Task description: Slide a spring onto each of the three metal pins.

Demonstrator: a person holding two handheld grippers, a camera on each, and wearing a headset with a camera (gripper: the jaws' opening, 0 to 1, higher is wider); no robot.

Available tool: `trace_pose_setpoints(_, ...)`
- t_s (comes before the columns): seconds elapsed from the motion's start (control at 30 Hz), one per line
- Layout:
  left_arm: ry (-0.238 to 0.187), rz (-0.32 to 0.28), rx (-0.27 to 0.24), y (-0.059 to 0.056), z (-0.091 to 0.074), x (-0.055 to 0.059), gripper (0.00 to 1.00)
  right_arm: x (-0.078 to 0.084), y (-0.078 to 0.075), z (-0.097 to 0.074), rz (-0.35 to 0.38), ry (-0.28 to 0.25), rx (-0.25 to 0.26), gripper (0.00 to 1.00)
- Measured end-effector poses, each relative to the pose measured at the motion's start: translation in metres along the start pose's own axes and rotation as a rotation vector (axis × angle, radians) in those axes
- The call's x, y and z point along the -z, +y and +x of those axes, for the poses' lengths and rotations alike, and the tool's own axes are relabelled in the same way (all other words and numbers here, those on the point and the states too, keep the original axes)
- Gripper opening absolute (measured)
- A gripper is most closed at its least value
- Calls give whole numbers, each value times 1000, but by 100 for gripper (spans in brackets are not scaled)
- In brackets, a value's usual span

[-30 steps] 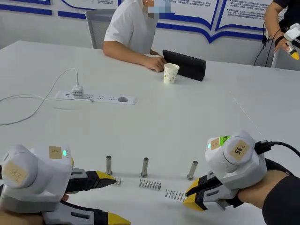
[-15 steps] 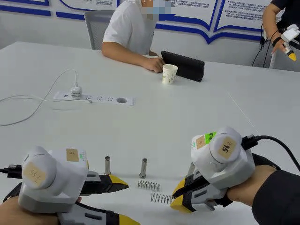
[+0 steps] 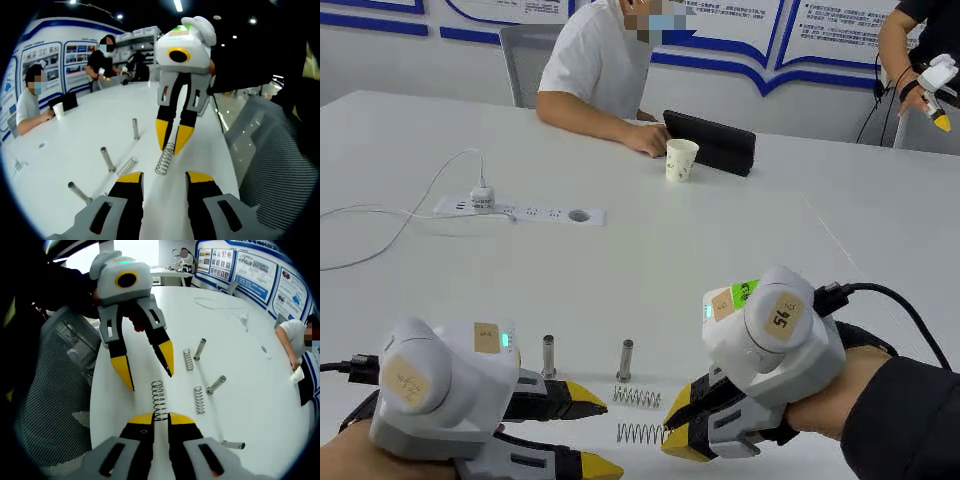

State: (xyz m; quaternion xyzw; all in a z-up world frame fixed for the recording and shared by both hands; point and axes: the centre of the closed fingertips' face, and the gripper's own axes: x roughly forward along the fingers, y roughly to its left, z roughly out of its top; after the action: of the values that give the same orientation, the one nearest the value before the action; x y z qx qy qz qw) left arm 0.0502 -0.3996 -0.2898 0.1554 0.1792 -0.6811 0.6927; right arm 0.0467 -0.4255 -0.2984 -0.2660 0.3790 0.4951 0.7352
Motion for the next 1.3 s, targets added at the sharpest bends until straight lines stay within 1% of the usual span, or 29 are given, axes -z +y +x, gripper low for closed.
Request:
trace_pose_setpoints(0.2,-1,11,12,-4,2,-1,29,-6,5,1,-24,1,-15,11)
trace_pose_setpoints(0.33,-3,26,14,-5,3,-2,23,-8,9,1,-37,7,-25,11)
trace_pose_setpoints(0.53,-6,55,29,-10,4,-4,14,-10,13,0,-45,10,-33,11)
trace_pose_setpoints(0.83,-5,64,26,-10,4,-5,13,-15,14,-6,-55,6,-29,11)
trace_pose_setpoints(1.3,3,78,19,-9,3,-3,12,-39,17,-16,-78,-41,-23,11)
